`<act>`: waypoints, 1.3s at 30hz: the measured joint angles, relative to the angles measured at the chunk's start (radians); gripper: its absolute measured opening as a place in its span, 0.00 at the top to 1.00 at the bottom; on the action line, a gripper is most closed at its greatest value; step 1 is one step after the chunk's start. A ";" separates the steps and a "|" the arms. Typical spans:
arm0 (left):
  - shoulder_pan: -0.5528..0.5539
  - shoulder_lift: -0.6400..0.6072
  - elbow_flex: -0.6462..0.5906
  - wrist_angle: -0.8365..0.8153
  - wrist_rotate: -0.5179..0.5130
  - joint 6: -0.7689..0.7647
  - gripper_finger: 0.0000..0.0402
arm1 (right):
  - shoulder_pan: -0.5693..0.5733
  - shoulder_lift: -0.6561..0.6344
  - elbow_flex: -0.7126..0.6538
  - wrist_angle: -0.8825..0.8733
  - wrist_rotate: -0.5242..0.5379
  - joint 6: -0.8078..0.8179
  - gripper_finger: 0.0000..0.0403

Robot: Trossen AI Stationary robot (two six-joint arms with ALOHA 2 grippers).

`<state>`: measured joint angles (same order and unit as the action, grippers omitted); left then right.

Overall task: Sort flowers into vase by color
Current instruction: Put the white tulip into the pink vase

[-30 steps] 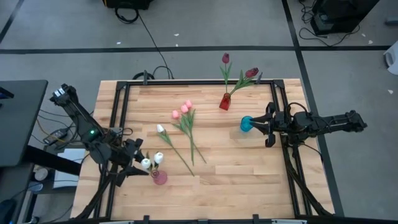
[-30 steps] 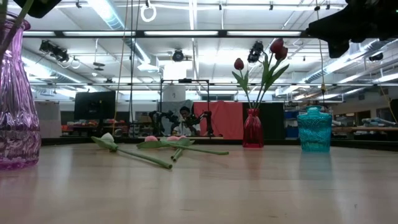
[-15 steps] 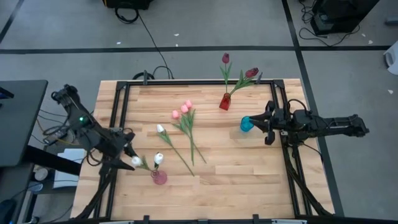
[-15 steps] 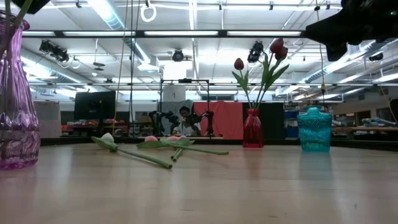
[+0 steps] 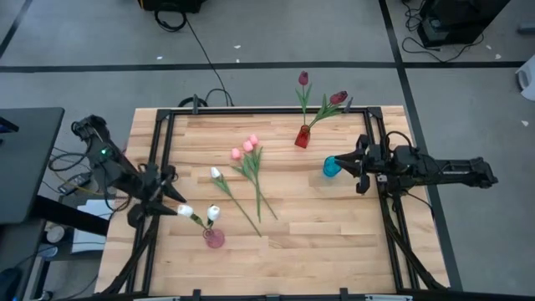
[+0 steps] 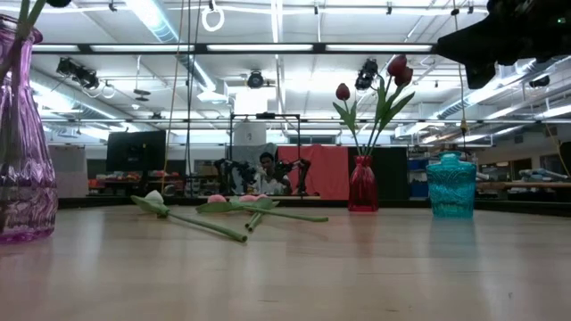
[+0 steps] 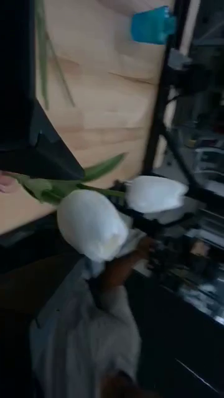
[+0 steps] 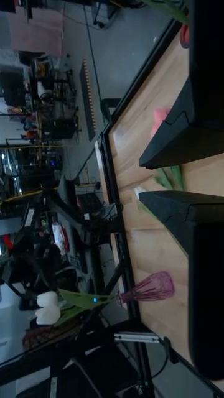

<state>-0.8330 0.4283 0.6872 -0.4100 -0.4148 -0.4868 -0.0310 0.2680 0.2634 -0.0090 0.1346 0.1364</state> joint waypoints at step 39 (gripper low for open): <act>0.623 0.325 0.122 -0.271 -0.470 -0.360 0.77 | -0.038 0.136 0.000 0.155 -0.058 -0.058 0.79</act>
<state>-0.2099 0.7532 0.8092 -0.6809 -0.8853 -0.8471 -0.0692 0.4043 0.2638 0.1462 0.0765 0.0788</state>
